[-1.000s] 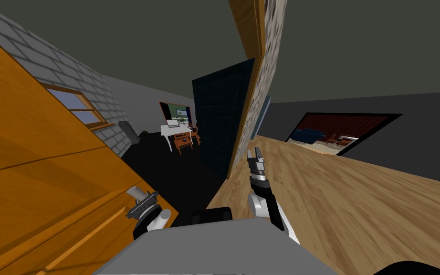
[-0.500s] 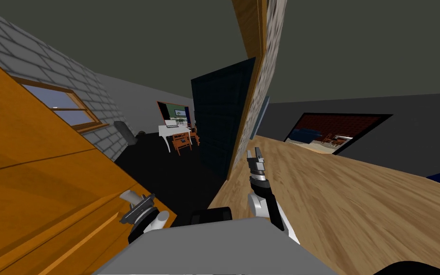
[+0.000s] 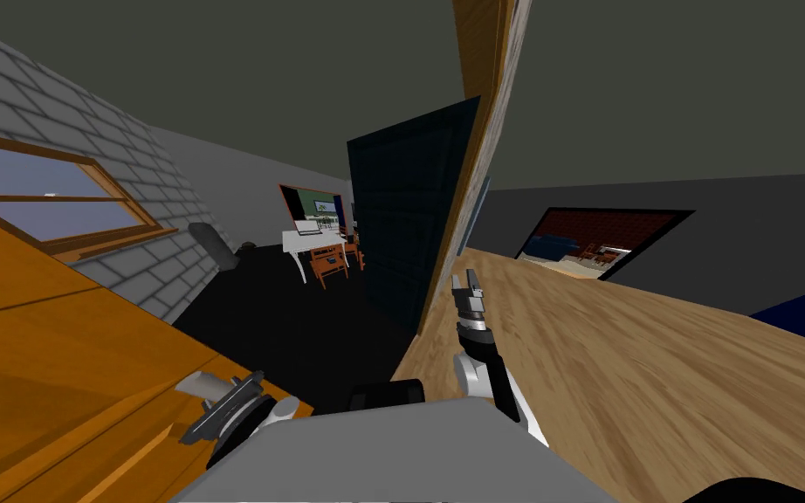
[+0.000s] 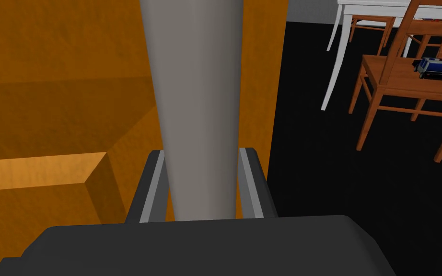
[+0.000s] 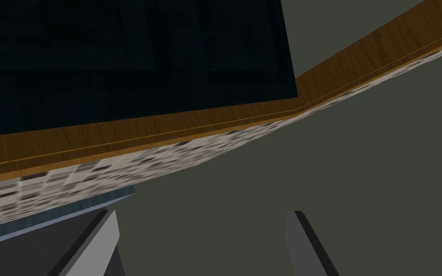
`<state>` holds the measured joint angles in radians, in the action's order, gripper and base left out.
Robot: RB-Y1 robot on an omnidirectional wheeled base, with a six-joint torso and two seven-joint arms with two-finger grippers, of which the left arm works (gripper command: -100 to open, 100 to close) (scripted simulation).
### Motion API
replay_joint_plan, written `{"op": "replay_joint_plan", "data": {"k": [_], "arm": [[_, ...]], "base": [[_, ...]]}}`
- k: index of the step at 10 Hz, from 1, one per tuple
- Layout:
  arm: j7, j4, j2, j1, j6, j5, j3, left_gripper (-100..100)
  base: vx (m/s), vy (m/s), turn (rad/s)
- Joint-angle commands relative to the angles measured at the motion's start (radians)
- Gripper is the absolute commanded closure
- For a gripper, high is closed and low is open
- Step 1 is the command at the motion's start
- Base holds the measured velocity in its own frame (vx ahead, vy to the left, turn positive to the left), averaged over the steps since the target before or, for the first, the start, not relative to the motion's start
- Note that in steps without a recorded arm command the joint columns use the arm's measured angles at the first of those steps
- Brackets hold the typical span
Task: Push the door open
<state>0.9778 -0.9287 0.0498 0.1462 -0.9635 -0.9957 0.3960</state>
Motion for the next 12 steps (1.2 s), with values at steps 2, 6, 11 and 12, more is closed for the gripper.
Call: {"op": "replay_joint_plan", "data": {"k": [2, 6, 11, 12], "arm": [[-0.022, -0.036, -0.017, 0.031, -0.014, -0.03, 0.044, 100], [-0.031, -0.037, -0.016, 0.042, -0.024, -0.063, 0.081, 100], [-0.039, -0.036, -0.001, 0.053, -0.037, -0.102, 0.121, 100], [-0.041, -0.035, -0.001, 0.057, -0.041, -0.114, 0.133, 100]], "base": [[0.164, 0.113, -0.05], [0.098, 0.086, -0.03], [0.124, 0.135, 0.039], [0.169, 0.183, 0.054]]}}
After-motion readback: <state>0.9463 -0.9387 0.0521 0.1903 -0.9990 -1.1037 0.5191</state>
